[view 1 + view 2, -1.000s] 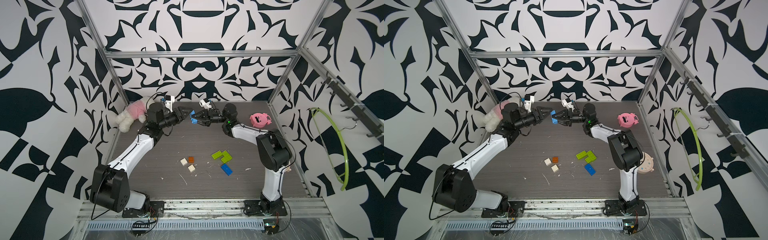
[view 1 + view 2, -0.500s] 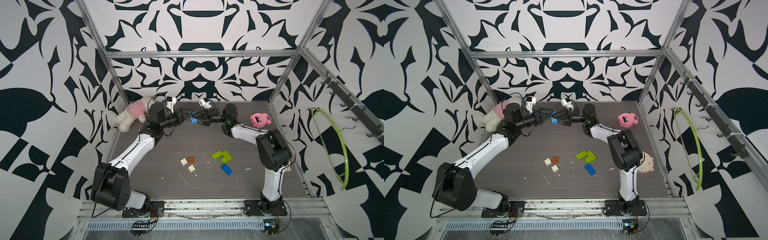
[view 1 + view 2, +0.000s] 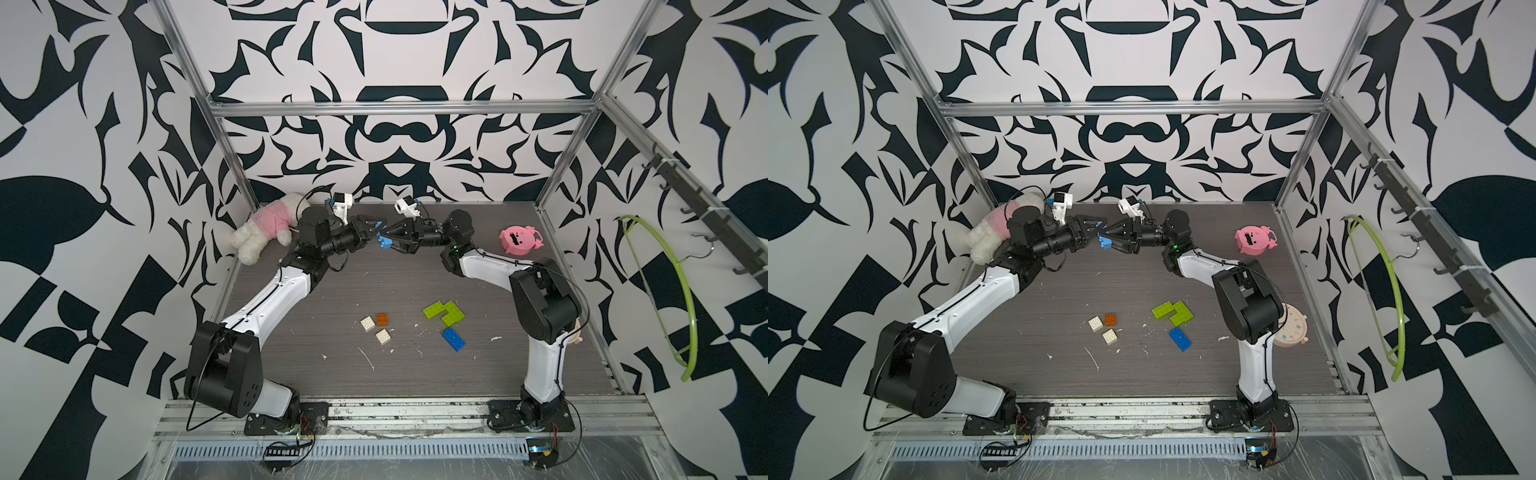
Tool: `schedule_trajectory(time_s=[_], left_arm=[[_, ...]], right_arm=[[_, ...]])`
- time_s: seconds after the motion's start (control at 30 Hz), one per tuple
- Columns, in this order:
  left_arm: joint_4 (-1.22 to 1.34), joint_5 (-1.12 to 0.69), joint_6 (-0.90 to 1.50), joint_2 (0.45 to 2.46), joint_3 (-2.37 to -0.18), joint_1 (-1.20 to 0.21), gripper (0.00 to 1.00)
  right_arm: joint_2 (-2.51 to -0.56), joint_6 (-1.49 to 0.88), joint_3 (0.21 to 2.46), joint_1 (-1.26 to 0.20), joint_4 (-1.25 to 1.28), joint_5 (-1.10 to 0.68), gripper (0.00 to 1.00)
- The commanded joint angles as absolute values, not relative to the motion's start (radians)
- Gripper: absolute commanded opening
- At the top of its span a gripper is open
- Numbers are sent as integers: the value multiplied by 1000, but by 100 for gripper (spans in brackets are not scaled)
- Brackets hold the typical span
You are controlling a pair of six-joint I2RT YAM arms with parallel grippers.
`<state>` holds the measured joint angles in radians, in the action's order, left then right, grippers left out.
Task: Assemble a heart with lego
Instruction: Pick up the lego brick from the center of the board, then place the lego brick at the center of the board.
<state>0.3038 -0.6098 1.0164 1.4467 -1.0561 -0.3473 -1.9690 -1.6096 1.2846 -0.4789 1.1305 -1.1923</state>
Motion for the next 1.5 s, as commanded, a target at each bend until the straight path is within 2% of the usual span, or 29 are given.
schedule_trajectory(time_s=[0.0, 0.07, 0.13, 0.2, 0.27, 0.4, 0.6, 0.7, 0.83, 0.87, 1.07, 1.17, 1.3, 1.47], left_arm=[[159, -576, 926, 1434, -1086, -347, 0], [39, -527, 869, 1433, -1116, -347, 0], [-105, -435, 811, 1446, -1151, -349, 1], [-264, -344, 765, 1503, -1211, -354, 1], [-364, -257, 739, 1582, -1267, -385, 1], [-536, -110, 701, 1826, -1441, -461, 1], [-687, -15, 688, 2113, -1704, -555, 3], [-690, -24, 717, 2174, -1757, -580, 7], [-648, -108, 755, 2229, -1765, -584, 18], [-629, -126, 766, 2233, -1752, -584, 21], [-606, -134, 760, 2186, -1711, -581, 61], [-606, -131, 747, 2134, -1687, -565, 70], [-576, -143, 739, 2024, -1616, -524, 72], [-446, -133, 760, 1808, -1393, -420, 71]], right_arm=[[-1911, -1487, 1239, -441, 1047, -1140, 62], [-1854, -1304, 1182, -402, 816, -1092, 65], [-1772, -1003, 1166, -367, 415, -995, 66], [-1693, -634, 1232, -359, -118, -734, 67], [-1647, -480, 1260, -368, -317, -498, 67], [-1580, -407, 1212, -367, -380, -357, 66], [-1522, -329, 1156, -380, -451, -298, 65], [-1518, -307, 1123, -392, -464, -283, 65], [-1558, -284, 1101, -421, -480, -273, 65], [-1576, -276, 1105, -434, -490, -262, 65], [-1681, -210, 1167, -520, -543, -172, 66], [-1739, -180, 1232, -558, -571, -144, 66], [-1801, -174, 1315, -600, -575, -121, 67], [-1888, -298, 1397, -615, -503, -94, 67]])
